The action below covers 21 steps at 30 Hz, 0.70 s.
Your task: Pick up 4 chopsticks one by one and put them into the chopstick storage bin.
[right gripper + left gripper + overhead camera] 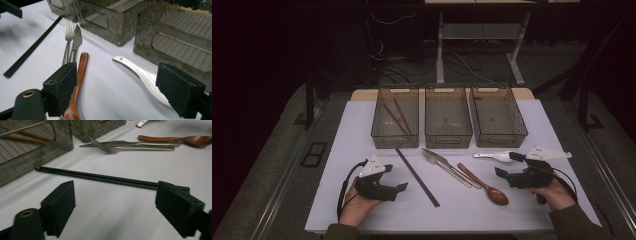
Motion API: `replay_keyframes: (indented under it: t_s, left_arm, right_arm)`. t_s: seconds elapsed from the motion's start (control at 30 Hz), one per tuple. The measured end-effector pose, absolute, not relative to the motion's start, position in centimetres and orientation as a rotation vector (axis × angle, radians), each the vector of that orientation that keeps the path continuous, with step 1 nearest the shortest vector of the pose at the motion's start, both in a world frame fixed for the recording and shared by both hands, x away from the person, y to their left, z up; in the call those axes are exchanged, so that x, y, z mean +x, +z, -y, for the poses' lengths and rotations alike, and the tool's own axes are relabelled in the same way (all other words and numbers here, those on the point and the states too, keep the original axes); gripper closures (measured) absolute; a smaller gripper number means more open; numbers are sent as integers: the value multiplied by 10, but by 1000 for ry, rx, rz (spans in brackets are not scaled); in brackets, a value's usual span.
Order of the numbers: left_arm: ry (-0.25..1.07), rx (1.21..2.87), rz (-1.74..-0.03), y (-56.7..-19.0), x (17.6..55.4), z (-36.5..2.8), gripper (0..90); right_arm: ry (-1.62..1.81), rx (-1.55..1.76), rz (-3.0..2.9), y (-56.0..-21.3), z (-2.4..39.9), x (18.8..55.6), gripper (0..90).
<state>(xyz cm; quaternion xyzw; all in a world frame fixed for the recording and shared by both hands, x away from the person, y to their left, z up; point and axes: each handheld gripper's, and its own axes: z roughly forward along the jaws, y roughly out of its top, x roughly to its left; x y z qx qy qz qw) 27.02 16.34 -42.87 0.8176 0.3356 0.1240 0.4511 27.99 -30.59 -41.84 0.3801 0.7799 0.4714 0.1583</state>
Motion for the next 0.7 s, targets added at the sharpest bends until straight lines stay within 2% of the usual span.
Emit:
replay_keyframes:
  t_s: [0.37,0.57,0.7]
  left_arm:
    - [349,2044,-962,-426,289,-152,403]
    - [360,2060,-990,-429,298,-144,414]
    - [358,2069,-955,-429,301,-138,458]
  right_arm:
    - [1359,1156,-2222,-433,325,256,171]
    - [1351,1149,-2234,-434,322,258,171]
    - [1322,1125,-2246,-435,319,258,171]
